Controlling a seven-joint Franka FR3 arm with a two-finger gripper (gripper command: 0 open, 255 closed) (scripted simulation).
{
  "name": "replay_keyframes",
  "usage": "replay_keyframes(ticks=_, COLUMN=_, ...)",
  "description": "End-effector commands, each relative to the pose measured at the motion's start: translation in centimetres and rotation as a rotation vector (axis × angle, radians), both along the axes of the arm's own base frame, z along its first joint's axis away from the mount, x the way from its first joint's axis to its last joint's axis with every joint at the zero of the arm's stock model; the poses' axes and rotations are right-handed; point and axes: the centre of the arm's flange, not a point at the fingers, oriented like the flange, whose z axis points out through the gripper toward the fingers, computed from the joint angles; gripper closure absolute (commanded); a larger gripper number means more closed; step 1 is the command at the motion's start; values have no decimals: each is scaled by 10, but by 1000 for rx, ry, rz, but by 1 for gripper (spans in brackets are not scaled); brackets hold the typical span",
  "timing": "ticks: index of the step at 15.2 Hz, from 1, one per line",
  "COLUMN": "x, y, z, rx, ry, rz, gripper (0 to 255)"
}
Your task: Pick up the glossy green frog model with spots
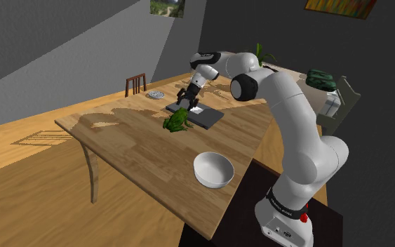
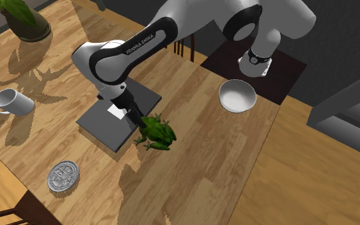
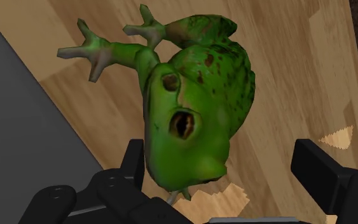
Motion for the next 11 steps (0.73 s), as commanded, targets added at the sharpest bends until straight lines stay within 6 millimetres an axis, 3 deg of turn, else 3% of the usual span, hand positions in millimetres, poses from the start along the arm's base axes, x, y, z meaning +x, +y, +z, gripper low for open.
replay_keyframes(ticks=1, x=1, y=0, z=-12, rx=3, ry=1, rz=1, gripper=0)
replay_keyframes(ticks=5, x=1, y=0, z=-25, rx=3, ry=1, rz=1, gripper=0)
replay_keyframes(ticks=6, x=1, y=0, z=-26, rx=3, ry=1, rz=1, gripper=255)
replay_keyframes(ticks=11, x=1, y=0, z=-26, rx=3, ry=1, rz=1, gripper=255)
